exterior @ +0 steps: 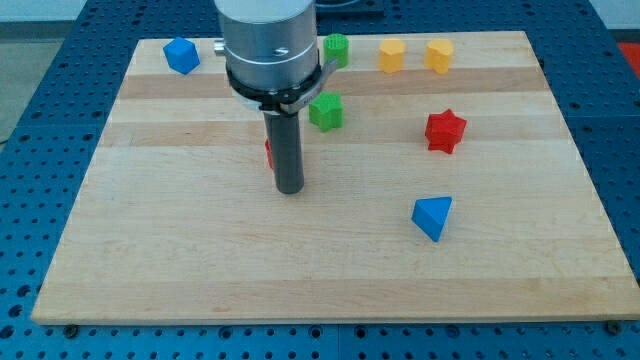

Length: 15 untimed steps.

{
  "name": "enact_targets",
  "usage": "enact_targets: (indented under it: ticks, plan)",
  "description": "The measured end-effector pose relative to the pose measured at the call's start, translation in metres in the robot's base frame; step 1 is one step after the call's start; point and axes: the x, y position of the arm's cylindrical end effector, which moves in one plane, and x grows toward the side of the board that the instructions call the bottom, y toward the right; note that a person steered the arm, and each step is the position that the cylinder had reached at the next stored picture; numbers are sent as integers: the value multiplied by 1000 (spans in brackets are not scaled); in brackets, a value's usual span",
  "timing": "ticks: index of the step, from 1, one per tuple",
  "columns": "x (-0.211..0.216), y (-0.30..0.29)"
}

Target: Move the green circle to the center

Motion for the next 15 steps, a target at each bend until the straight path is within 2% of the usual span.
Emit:
enact_targets:
  ticks: [2, 3, 4, 6, 7, 8, 9, 12, 13, 14, 15]
  plan:
    - [-7, -94]
    - [-13, -111]
    - [-43, -106]
    - [-167, -38]
    - [-225, -24]
    - [-264, -2]
    - [-269, 57]
    - [-111, 153]
    - [-56, 141]
    - [-29, 97]
    - [-19, 61]
